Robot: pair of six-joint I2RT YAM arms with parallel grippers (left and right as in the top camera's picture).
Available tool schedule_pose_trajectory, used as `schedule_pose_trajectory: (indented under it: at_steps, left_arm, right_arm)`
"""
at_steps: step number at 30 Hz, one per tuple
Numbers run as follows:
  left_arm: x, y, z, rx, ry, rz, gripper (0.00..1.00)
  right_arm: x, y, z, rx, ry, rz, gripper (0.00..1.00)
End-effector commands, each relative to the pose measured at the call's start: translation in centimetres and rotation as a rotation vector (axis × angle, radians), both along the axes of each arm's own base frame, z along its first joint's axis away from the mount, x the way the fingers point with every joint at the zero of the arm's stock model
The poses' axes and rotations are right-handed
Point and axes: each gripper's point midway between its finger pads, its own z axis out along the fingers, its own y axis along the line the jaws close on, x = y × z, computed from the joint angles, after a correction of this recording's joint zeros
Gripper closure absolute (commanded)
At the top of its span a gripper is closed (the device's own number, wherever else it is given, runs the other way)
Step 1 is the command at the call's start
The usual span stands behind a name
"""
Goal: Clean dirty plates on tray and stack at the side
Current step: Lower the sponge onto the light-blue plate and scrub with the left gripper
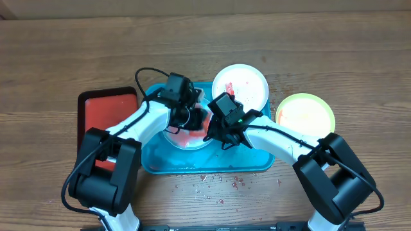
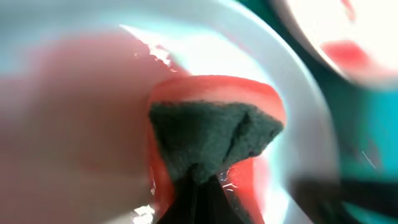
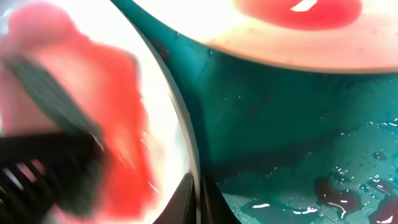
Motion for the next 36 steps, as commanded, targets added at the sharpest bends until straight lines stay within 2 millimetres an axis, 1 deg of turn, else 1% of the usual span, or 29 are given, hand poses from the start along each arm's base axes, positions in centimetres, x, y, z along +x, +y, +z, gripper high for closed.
schedule_pose_trajectory:
  at_steps: [1,3,4,6,8,9,11,13,14,15,16,17,19,21,23,26,28,29,31,33,34,35,36]
  left_arm:
    - [3.4,11.1,-1.1,0.485,-0.152,0.468,0.96]
    - [3.1,12.9,-0.6,0.572,-0.172,0.537,0.96]
    - [2.8,13.3,-0.6,0.595,-0.167,0.551,0.96]
    - [1.7,13.8,-0.8,0.623,-0.129,0.553,0.96]
    - [0.3,13.2,-1.4,0.602,-0.051,0.525,0.96]
    - [-0.6,12.5,-1.9,0.568,0.003,0.485,0.96]
    - [-2.7,9.8,-2.9,0.455,0.127,0.305,0.96]
    - [-5.2,6.1,-3.1,0.275,0.238,0.07,0.96]
    - [-6.6,4.2,-2.7,0.168,0.282,-0.041,0.96]
    - [-8.1,2.1,-1.9,0.037,0.32,-0.159,0.96]
    - [-8.6,1.4,-1.6,-0.011,0.33,-0.197,0.96]
    - [-9.4,-0.1,-0.7,-0.112,0.34,-0.271,0.96]
    - [-10.0,-1.6,0.3,-0.224,0.33,-0.346,0.96]
    - [-9.4,-2.3,0.7,-0.265,0.294,-0.366,0.96]
    - [-8.2,-2.7,0.6,-0.272,0.243,-0.358,0.96]
    - [-5.4,-3.3,0.6,-0.273,0.141,-0.314,0.96]
    - [-3.1,-2.9,0.2,-0.225,0.076,-0.24,0.96]
    - [-1.4,-2.2,-0.1,-0.169,0.031,-0.17,0.96]
    - [1.1,-0.7,-0.6,-0.074,-0.035,-0.051,0.96]
    - [3.3,1.9,-0.9,0.058,-0.104,0.094,0.96]
    - [3.9,3.0,-1.0,0.117,-0.123,0.138,0.96]
    - [4.2,4.7,-1.0,0.199,-0.137,0.202,0.96]
    - [4.3,6.0,-1.0,0.264,-0.14,0.254,0.96]
  right_arm:
    - [-0.4,0.5,0.2,0.002,0.011,0.022,0.96]
    - [-0.4,0.5,0.2,0.003,0.011,0.022,0.96]
    - [-0.4,0.5,0.2,0.002,0.011,0.022,0.96]
    - [-0.4,0.5,0.2,0.002,0.011,0.022,0.96]
    - [-0.4,0.5,0.2,0.003,0.01,0.022,0.96]
    - [-0.4,0.5,0.2,0.004,0.009,0.022,0.96]
    - [-0.3,0.5,0.2,0.005,0.008,0.022,0.96]
    - [-0.3,0.5,0.2,0.005,0.008,0.022,0.96]
    - [-0.3,0.5,0.2,0.005,0.008,0.022,0.96]
    - [-0.3,0.6,0.3,0.007,0.007,0.022,0.96]
    - [-0.3,0.6,0.3,0.007,0.006,0.022,0.96]
    - [-0.3,0.6,0.3,0.008,0.005,0.022,0.96]
    - [-0.3,0.6,0.3,0.008,0.005,0.022,0.96]
    - [-0.3,0.6,0.3,0.007,0.006,0.023,0.96]
    - [-0.3,0.6,0.3,0.007,0.005,0.025,0.96]
    - [-0.3,0.6,0.3,0.007,0.005,0.025,0.96]
    - [-0.3,0.6,0.3,0.007,0.005,0.025,0.96]
    - [-0.3,0.6,0.3,0.007,0.005,0.025,0.96]
    - [-0.3,0.6,0.3,0.006,0.005,0.026,0.96]
    - [-0.3,0.6,0.3,0.006,0.005,0.026,0.96]
    - [-0.3,0.6,0.3,0.006,0.005,0.026,0.96]
    - [-0.3,0.6,0.2,0.005,0.006,0.026,0.96]
    - [-0.3,0.5,0.2,0.004,0.008,0.026,0.96]
